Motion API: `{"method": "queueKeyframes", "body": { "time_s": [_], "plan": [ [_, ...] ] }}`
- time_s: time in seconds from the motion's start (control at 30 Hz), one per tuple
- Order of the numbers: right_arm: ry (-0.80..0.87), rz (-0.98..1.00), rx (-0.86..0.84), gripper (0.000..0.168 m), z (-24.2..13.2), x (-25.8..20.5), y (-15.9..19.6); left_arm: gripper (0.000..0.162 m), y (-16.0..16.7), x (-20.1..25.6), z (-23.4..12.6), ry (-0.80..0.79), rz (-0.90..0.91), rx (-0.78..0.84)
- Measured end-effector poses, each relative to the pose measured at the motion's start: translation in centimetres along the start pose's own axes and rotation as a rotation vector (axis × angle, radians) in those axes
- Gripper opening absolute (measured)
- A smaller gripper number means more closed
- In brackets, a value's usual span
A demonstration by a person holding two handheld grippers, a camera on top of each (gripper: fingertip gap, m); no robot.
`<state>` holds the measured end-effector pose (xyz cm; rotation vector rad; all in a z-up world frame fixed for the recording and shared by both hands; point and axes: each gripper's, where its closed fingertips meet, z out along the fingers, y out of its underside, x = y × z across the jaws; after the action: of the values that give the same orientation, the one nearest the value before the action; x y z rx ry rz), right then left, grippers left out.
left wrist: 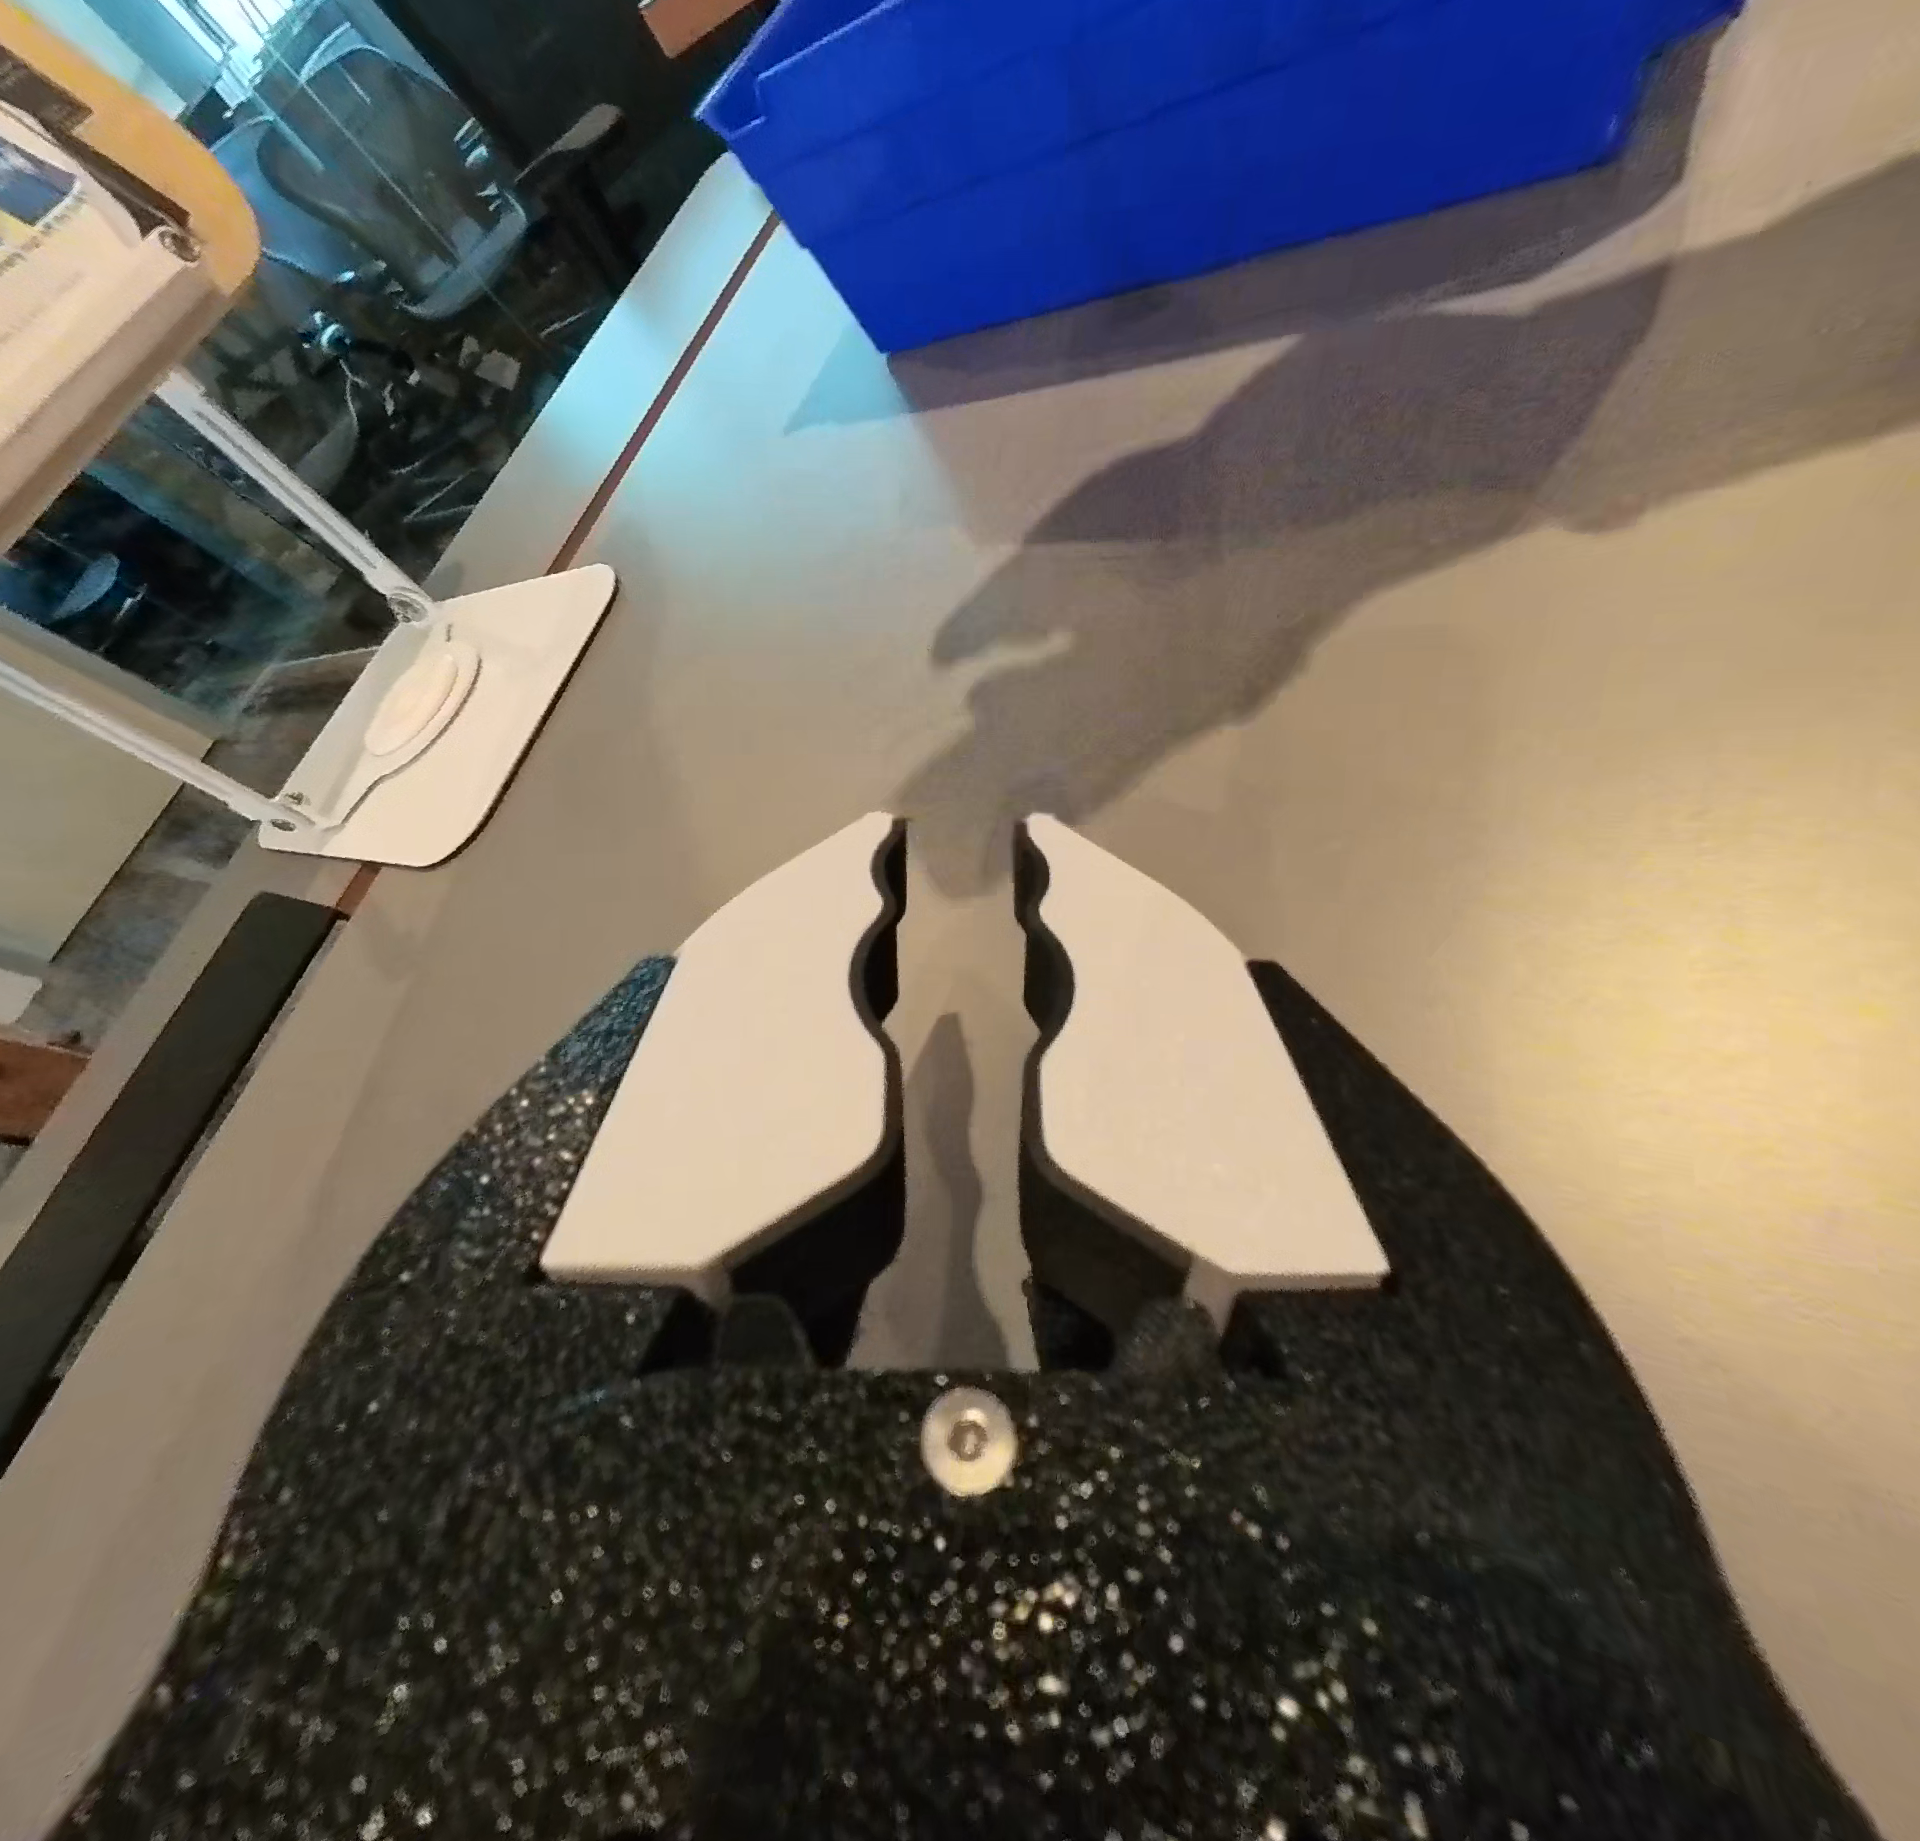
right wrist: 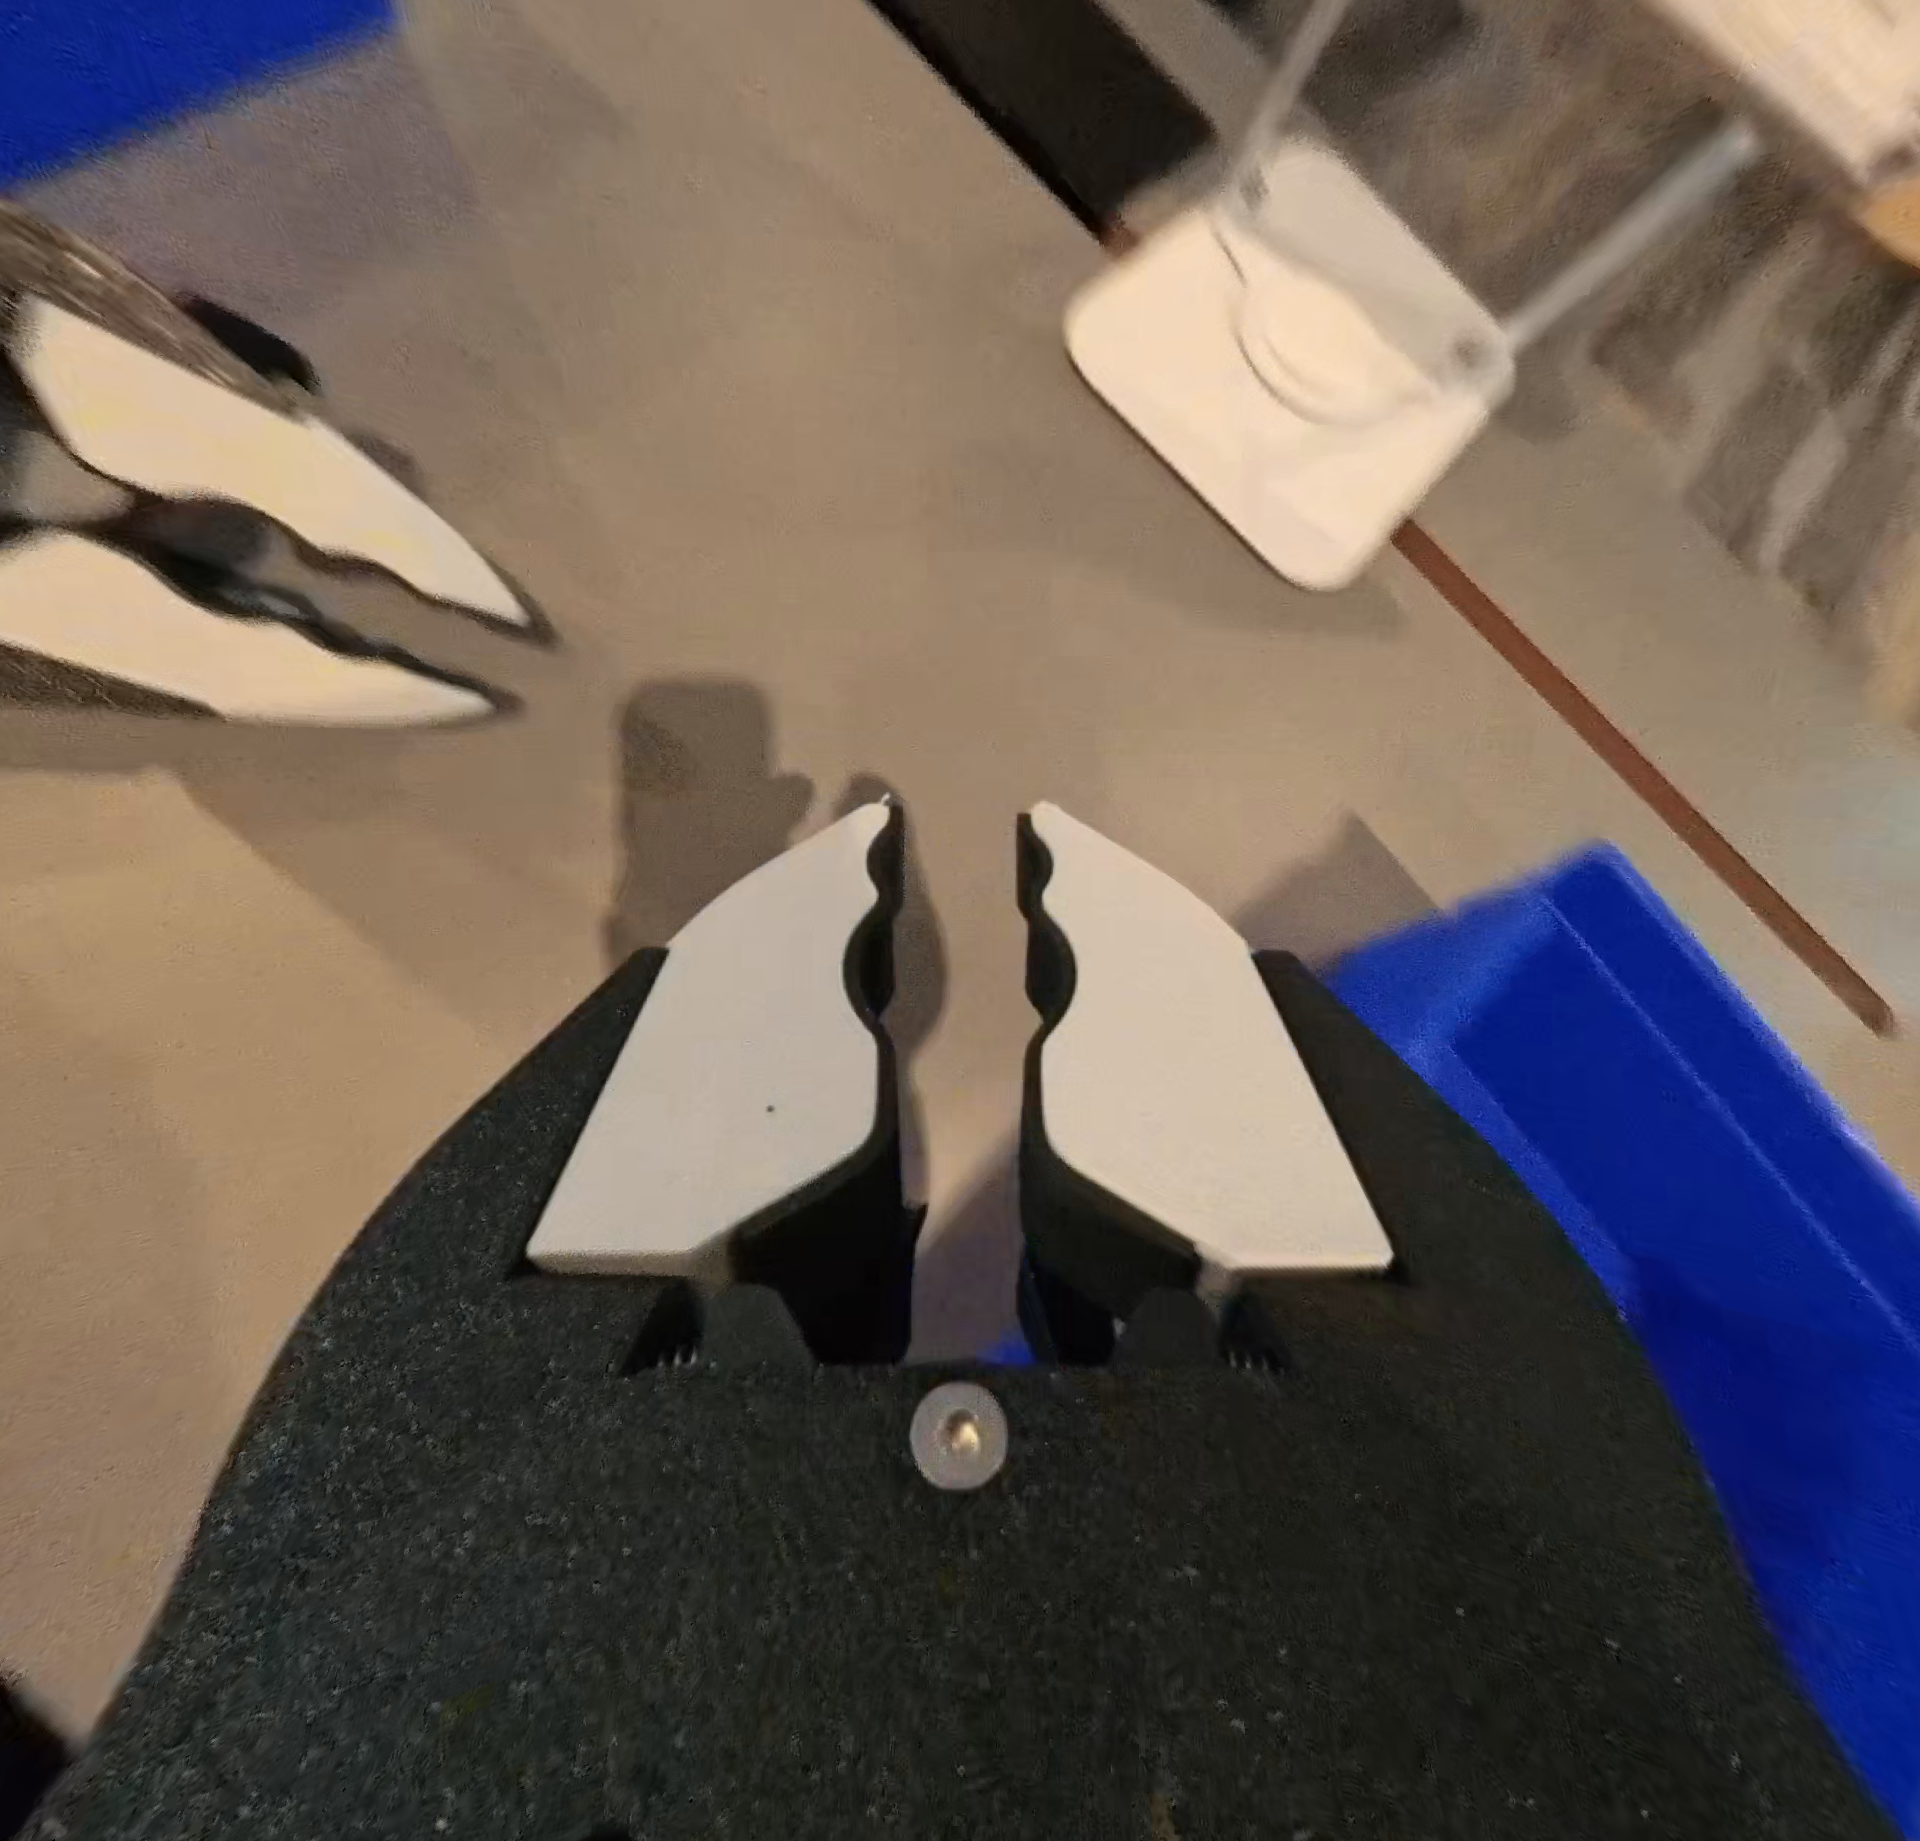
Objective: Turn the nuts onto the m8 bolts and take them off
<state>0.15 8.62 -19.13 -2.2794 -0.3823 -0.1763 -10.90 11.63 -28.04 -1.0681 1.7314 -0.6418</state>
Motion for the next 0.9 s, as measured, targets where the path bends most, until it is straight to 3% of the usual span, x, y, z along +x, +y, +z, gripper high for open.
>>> {"method": "queueKeyframes", "body": {
  "time_s": [0.03, 0.2, 0.3, 0.4, 0.5, 0.63, 0.7, 0.9],
  "plan": [
    [-0.021, 0.001, 0.068, 0.020, 1.3, -1.5, -0.8, 0.019, 0.1, -0.3, -0.1, -0.005, -0.008, 0.001],
    [-0.097, -0.068, 0.283, 0.027, 7.7, -6.0, -2.3, 0.018, 0.3, -1.1, -0.3, -0.024, -0.046, 0.006],
    [-0.016, -0.089, 0.358, 0.028, 9.7, -6.5, -2.0, 0.017, 0.6, -1.3, -0.4, -0.037, -0.053, 0.000],
    [-0.059, -0.015, 0.481, 0.027, 9.3, -7.5, -2.6, 0.016, 0.6, -1.8, -0.7, -0.061, -0.043, -0.007],
    [0.019, 0.048, 0.569, 0.027, 9.0, -6.2, -2.7, 0.014, -0.5, -1.9, -1.3, -0.077, -0.038, 0.039],
    [0.045, 0.048, 0.544, 0.027, 9.9, -5.7, -1.6, 0.006, -3.4, 0.1, -2.6, 0.021, -0.028, 0.151],
    [0.055, 0.036, 0.541, 0.027, 9.9, -5.7, -1.6, 0.007, -4.5, 0.2, -3.5, -0.004, -0.018, 0.172],
    [0.088, 0.005, 0.562, 0.025, 9.6, -5.8, -1.8, 0.000, -7.0, -2.2, -10.9, -0.210, -0.223, 0.232]
  ]
}}
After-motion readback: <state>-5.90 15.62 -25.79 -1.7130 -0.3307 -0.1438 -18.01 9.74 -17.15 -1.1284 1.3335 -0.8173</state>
